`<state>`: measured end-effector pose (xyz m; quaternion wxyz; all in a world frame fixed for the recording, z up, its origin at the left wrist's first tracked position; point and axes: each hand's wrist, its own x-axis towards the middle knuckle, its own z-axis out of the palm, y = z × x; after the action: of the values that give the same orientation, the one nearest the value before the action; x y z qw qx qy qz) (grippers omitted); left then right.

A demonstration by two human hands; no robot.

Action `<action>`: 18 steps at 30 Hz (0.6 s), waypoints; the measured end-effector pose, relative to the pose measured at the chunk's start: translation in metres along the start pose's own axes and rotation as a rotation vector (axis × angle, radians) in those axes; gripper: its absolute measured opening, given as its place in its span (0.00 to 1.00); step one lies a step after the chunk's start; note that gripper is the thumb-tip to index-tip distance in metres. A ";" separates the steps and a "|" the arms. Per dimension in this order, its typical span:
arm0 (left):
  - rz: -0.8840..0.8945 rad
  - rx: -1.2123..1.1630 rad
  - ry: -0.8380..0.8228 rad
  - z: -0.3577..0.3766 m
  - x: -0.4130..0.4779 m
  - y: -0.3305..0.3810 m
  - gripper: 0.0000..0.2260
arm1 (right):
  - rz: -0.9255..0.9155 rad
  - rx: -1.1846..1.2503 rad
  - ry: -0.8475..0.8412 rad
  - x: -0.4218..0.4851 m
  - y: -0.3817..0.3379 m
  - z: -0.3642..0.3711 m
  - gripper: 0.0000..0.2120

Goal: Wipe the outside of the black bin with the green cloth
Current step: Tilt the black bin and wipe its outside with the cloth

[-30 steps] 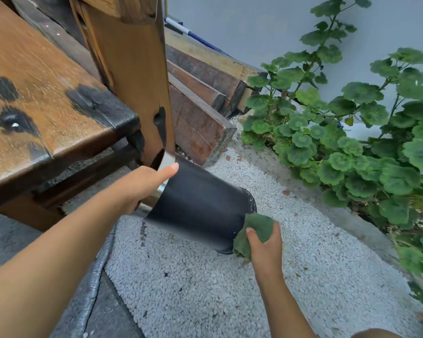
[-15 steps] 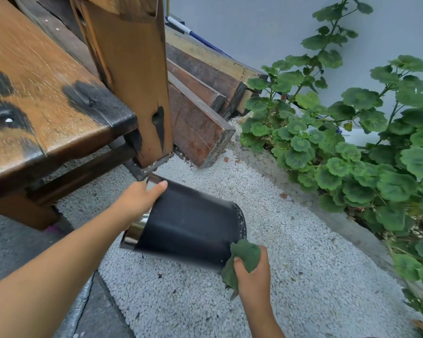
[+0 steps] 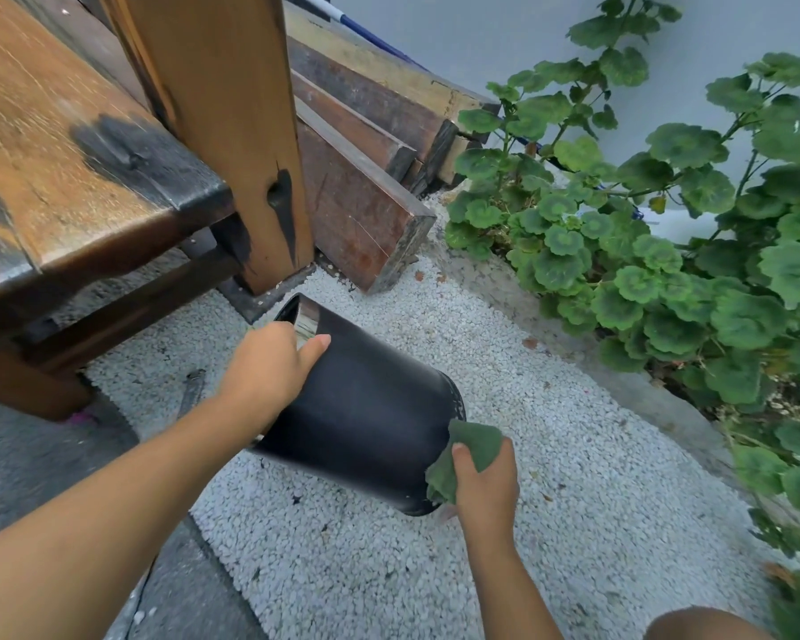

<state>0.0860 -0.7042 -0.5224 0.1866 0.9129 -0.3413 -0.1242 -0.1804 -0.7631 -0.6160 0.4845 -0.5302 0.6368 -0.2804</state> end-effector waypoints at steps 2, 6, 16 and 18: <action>0.017 -0.022 0.012 0.004 -0.007 0.000 0.24 | 0.024 -0.095 -0.059 0.022 -0.006 -0.002 0.08; 0.076 -0.057 0.032 0.009 -0.020 0.002 0.24 | 0.051 -0.211 -0.143 0.067 -0.018 -0.001 0.07; 0.154 -0.270 -0.066 0.007 -0.039 -0.015 0.24 | 0.138 -0.305 -0.299 0.123 -0.025 0.026 0.06; 0.038 -0.455 -0.180 0.000 -0.030 -0.018 0.25 | 0.145 -0.257 -0.315 0.118 -0.024 0.022 0.04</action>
<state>0.0746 -0.6716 -0.5275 0.3587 0.8260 -0.3367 -0.2751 -0.1471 -0.8780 -0.6411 0.5253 -0.5777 0.6202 -0.0749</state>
